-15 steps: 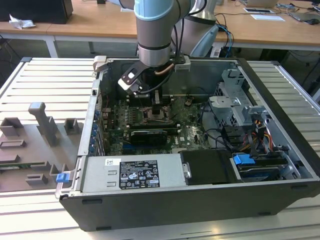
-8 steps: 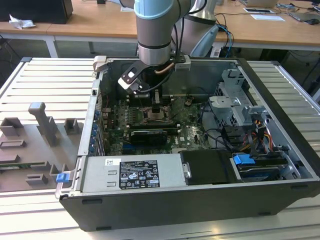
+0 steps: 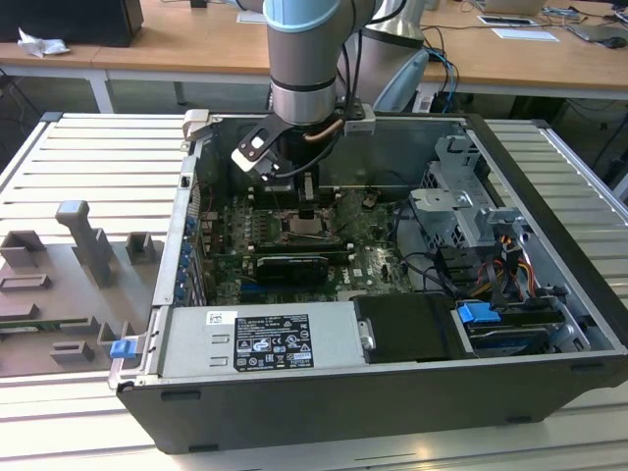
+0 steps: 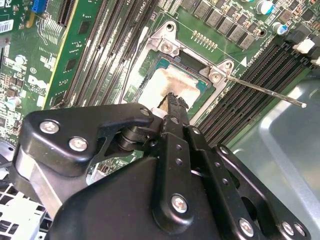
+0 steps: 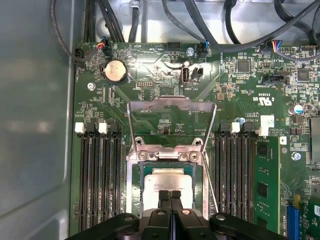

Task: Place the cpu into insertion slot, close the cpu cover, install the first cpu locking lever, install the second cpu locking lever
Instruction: 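Close the cpu cover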

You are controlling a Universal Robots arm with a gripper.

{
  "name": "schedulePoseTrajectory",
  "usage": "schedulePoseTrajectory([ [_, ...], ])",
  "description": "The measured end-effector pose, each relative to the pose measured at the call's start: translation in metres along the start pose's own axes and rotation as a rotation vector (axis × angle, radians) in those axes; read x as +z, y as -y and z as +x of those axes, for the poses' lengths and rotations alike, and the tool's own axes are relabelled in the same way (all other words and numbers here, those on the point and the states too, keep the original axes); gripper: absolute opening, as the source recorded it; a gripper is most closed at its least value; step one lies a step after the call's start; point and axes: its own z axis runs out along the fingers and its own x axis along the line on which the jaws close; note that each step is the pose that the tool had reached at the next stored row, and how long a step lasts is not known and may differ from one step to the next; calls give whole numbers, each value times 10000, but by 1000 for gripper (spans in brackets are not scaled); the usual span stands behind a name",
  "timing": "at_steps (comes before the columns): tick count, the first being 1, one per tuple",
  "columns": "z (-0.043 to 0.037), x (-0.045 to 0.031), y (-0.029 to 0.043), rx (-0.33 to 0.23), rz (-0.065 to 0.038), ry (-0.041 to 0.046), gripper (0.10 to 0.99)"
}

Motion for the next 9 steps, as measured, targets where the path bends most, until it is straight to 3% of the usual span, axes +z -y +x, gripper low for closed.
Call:
schedulePoseTrajectory([
  [4,-1,7,-57,3,0,-1,106],
  [9,0,-20,-60,3,0,0,106],
])
